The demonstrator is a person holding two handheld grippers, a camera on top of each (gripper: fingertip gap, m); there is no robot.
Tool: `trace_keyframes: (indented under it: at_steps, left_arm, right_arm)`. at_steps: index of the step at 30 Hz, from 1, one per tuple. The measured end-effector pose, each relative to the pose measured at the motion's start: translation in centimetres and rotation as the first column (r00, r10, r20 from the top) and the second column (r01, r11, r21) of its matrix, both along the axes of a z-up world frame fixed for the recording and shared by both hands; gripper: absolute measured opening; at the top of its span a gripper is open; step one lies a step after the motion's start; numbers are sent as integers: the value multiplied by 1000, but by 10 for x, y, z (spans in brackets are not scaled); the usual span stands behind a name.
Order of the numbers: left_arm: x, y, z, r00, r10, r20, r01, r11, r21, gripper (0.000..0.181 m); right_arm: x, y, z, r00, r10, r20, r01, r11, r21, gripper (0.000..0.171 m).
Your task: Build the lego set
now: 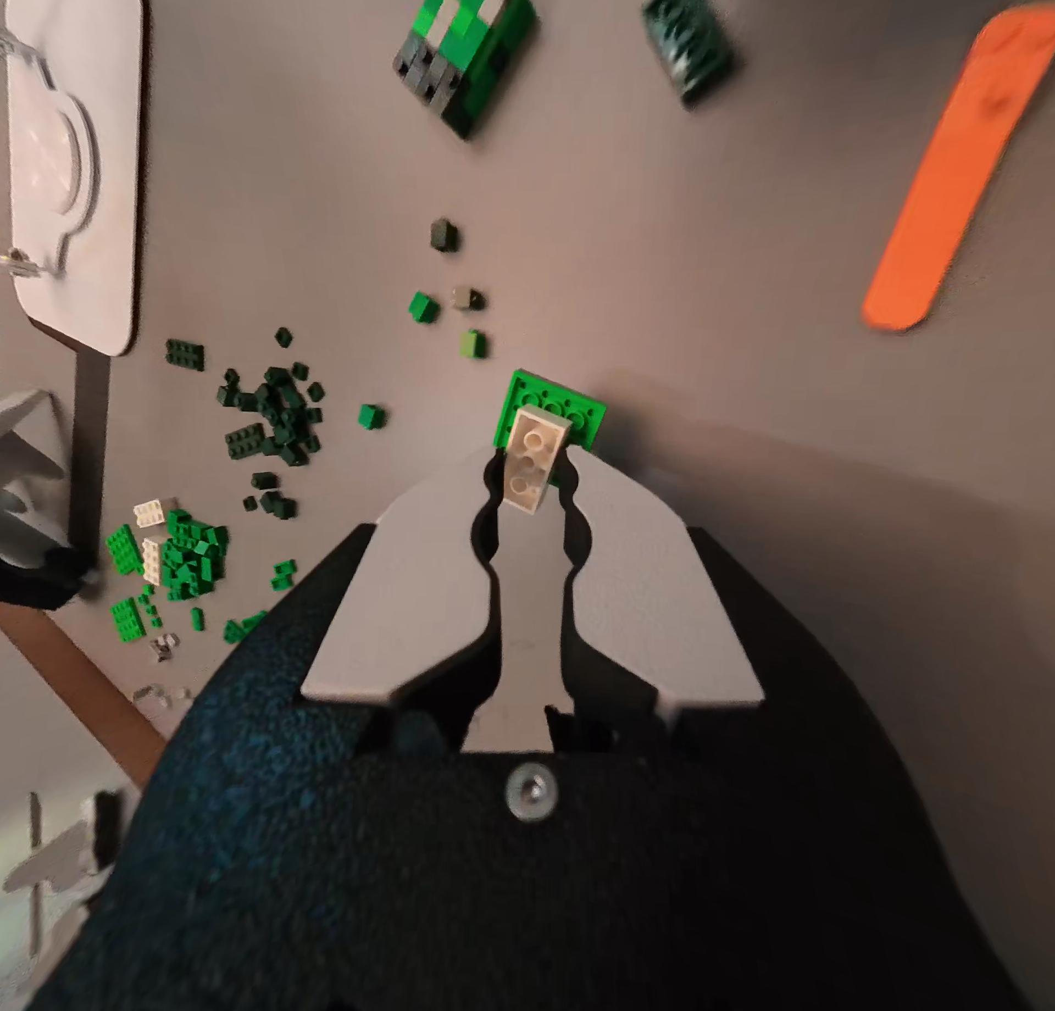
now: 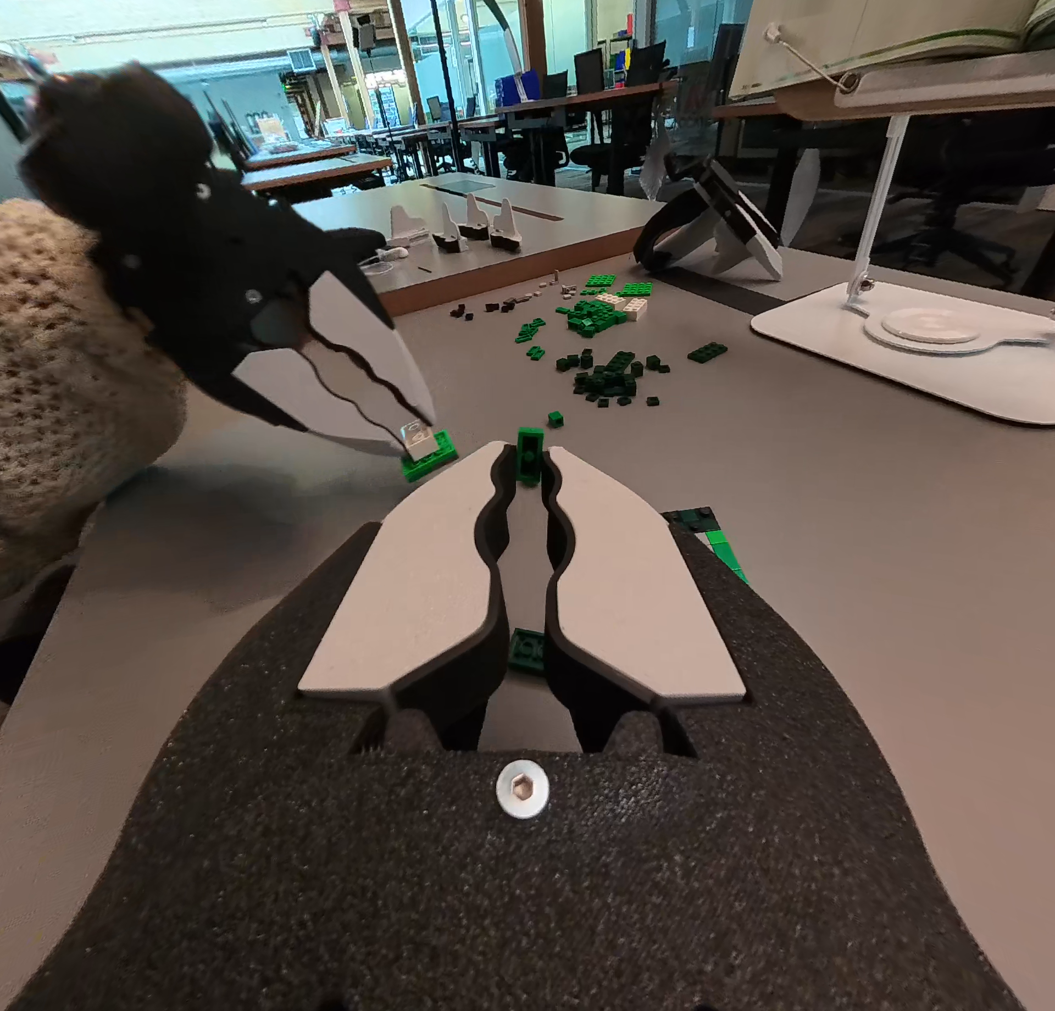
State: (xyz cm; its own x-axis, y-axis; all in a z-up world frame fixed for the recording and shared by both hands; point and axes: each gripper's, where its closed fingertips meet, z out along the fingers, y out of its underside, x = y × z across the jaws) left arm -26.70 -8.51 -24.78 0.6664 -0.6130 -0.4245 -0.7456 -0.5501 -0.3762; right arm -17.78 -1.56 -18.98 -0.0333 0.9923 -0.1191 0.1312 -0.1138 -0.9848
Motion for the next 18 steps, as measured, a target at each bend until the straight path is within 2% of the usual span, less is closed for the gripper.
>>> trace_keyframes:
  at_steps: [8, 18]
  left_arm:
    - [46, -18, -12, 994, 76, 72, -73, 996, -40, 19]
    - [28, -18, -29, 973, 221, 60, -216, 973, -78, 18]
  right_arm:
    - [0, 0, -1, 1000, -2, 4, 2, 1000, 4, 8]
    - [-1, -2, -3, 1000, 6, 11, -6, 1000, 4, 8]
